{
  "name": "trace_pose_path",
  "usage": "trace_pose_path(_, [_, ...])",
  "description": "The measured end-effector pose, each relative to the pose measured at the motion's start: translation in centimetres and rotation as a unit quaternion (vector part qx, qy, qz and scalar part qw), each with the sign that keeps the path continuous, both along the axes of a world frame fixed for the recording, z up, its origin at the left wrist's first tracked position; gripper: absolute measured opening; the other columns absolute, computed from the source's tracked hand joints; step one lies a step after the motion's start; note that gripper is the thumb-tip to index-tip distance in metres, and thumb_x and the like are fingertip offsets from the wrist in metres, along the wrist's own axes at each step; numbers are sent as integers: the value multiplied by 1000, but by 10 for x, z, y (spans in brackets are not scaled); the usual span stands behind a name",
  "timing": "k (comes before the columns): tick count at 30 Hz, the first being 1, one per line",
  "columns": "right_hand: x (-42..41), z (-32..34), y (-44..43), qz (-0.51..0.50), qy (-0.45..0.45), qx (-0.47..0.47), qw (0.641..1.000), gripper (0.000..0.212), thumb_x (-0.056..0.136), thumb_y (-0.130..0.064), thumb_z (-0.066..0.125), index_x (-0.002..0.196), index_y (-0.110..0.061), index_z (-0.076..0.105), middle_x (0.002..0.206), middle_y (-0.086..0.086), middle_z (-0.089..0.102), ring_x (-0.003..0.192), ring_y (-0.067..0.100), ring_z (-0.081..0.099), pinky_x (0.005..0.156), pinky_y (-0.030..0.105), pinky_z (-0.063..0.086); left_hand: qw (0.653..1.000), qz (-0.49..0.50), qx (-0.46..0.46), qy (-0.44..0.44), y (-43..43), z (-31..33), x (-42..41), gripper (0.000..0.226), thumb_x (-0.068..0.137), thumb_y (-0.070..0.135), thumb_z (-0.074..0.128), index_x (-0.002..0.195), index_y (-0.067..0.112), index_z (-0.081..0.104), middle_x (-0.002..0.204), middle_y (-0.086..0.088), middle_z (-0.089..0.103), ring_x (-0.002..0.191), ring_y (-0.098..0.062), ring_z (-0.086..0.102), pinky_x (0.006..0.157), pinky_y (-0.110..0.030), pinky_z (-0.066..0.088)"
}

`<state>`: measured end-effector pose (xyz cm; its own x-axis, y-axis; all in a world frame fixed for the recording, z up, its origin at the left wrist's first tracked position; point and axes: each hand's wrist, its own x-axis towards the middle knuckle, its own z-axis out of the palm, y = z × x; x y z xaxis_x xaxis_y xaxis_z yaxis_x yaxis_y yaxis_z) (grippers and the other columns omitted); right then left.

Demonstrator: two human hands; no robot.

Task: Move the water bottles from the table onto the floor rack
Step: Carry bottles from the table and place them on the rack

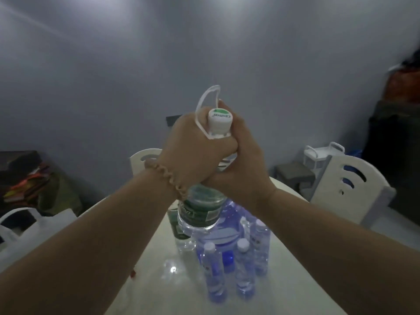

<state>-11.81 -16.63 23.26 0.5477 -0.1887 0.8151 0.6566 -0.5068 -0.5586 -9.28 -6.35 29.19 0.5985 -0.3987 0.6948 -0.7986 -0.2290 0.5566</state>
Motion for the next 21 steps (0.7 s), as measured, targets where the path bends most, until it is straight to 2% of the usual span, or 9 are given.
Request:
trace_pose_path(2, [-35, 13, -31, -25, -24, 5, 999, 94, 62, -32, 86, 142, -17, 38, 123, -8, 60, 114, 9, 59, 99, 33, 49, 999, -44, -13, -10, -32, 12, -34, 9, 60, 26, 63, 64, 26, 56, 55, 14, 61, 52, 0, 59, 45, -10, 40])
trace_pose_path(5, [-89, 16, -84, -80, -37, -2, 996, 94, 60, -24, 89, 140, -16, 41, 122, -11, 61, 114, 5, 59, 97, 25, 48, 996, -88, -11, -3, -84, 15, -81, 10, 66, 22, 67, 70, 21, 58, 59, 6, 64, 55, -2, 61, 43, -13, 44])
trace_pose_path(8, [-157, 10, -157, -118, -34, -24, 992, 91, 59, -17, 90, 137, -12, 43, 123, -3, 62, 115, 12, 59, 97, 35, 50, 992, -122, -3, 11, -160, 4, -138, 13, 70, 16, 70, 75, 21, 60, 64, -1, 64, 58, -3, 61, 47, -19, 48])
trace_pose_path(10, [-213, 0, -217, -137, -17, -26, 990, 87, 62, -14, 89, 136, -11, 45, 124, -1, 61, 116, 14, 59, 98, 38, 49, 987, -154, -3, 33, -227, -9, -188, 12, 72, 18, 70, 78, 23, 60, 70, -2, 63, 59, -2, 59, 46, -16, 45])
trace_pose_path(14, [-280, -23, -288, -174, 26, -36, 984, 84, 62, -17, 89, 134, -22, 47, 120, -12, 63, 114, 6, 60, 96, 24, 48, 980, -181, -7, 86, -310, -44, -233, 16, 70, 30, 66, 83, 23, 59, 76, 0, 64, 69, -7, 61, 61, -22, 51])
trace_pose_path(16, [-320, -35, -337, -194, 61, -33, 979, 87, 62, -24, 89, 137, -22, 45, 123, -13, 62, 116, 5, 58, 99, 27, 47, 976, -188, -28, 106, -364, -62, -271, 15, 75, 29, 69, 80, 29, 55, 76, 10, 60, 73, -1, 60, 61, -6, 44])
trace_pose_path(18, [-346, -47, -376, -206, 91, -33, 974, 87, 64, -27, 89, 138, -22, 44, 126, -14, 60, 118, 5, 57, 101, 29, 47, 965, -212, -54, 144, -403, -78, -298, 21, 77, 20, 71, 80, 34, 56, 73, 18, 58, 73, 8, 58, 57, 2, 40])
trace_pose_path(20, [-364, -57, -405, -227, 110, -37, 967, 85, 65, -26, 89, 137, -24, 44, 126, -19, 57, 119, 1, 55, 101, 23, 45, 951, -248, -51, 175, -435, -91, -315, 26, 76, 17, 71, 88, 36, 59, 76, 19, 63, 76, 1, 62, 66, -7, 48])
trace_pose_path(21, [-372, -63, -422, -235, 117, -33, 964, 86, 65, -25, 89, 138, -23, 43, 127, -20, 55, 120, 0, 54, 102, 21, 44, 952, -245, -40, 177, -454, -97, -322, 26, 75, 20, 70, 89, 37, 57, 78, 19, 63, 79, -4, 63, 74, -18, 53])
